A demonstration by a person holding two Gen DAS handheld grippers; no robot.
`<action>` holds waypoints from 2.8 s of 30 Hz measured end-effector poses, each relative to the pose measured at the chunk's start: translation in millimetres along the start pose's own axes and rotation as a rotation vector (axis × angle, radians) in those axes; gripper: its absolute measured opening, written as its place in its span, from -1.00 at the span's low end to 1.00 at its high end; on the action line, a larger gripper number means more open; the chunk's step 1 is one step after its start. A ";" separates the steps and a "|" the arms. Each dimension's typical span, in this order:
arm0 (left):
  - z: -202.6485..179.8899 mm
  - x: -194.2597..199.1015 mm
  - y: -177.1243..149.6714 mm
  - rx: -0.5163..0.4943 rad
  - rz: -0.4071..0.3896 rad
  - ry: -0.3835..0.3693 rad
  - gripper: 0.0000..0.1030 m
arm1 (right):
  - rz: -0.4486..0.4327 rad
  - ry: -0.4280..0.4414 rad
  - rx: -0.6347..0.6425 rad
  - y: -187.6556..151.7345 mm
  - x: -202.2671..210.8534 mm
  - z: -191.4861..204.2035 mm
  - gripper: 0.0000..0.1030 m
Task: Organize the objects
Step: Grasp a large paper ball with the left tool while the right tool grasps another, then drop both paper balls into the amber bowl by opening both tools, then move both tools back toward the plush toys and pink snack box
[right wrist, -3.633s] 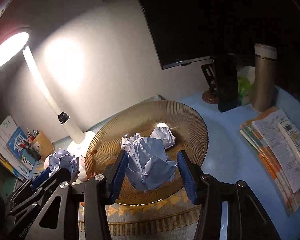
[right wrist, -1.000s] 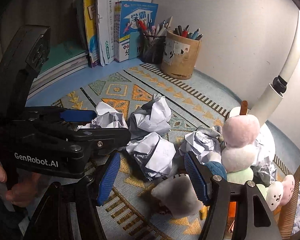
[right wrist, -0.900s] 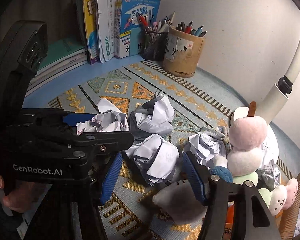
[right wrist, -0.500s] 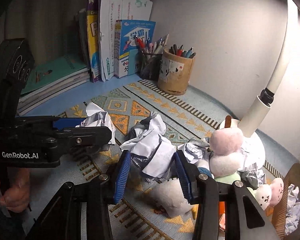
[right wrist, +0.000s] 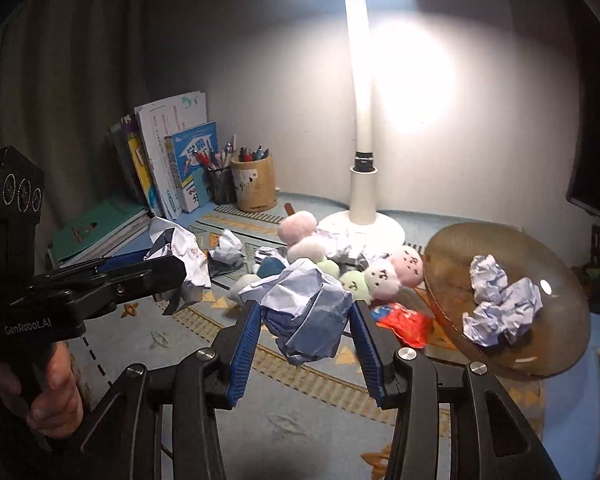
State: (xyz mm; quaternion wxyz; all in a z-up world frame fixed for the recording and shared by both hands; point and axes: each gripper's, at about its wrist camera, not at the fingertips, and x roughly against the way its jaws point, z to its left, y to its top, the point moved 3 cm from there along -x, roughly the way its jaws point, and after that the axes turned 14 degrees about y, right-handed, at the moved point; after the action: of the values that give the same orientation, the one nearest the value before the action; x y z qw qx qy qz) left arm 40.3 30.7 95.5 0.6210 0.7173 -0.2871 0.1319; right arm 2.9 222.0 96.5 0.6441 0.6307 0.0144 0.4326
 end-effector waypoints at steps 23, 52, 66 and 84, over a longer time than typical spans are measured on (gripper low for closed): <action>-159.7 -126.3 54.9 -0.191 0.045 -0.012 0.31 | -0.122 -0.292 -0.396 4.1 77.9 -187.1 -0.12; 60.9 -36.7 -48.6 0.160 0.001 0.365 0.96 | -0.058 -0.052 -0.117 -47.3 -1.1 -40.1 0.33; 73.4 -46.1 -55.8 0.188 0.028 0.350 0.96 | 0.057 -0.124 -0.088 -71.6 -42.9 -40.2 0.35; 72.2 -67.0 -23.7 -0.166 0.082 0.408 0.95 | 0.115 0.026 -0.220 -11.7 -88.3 -36.0 0.34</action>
State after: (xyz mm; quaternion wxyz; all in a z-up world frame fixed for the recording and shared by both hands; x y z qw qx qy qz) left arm -11.8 -20.9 25.6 0.7172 0.6100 -0.1941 0.2754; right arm -66.4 202.0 32.9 0.6834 0.5504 -0.0609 0.4757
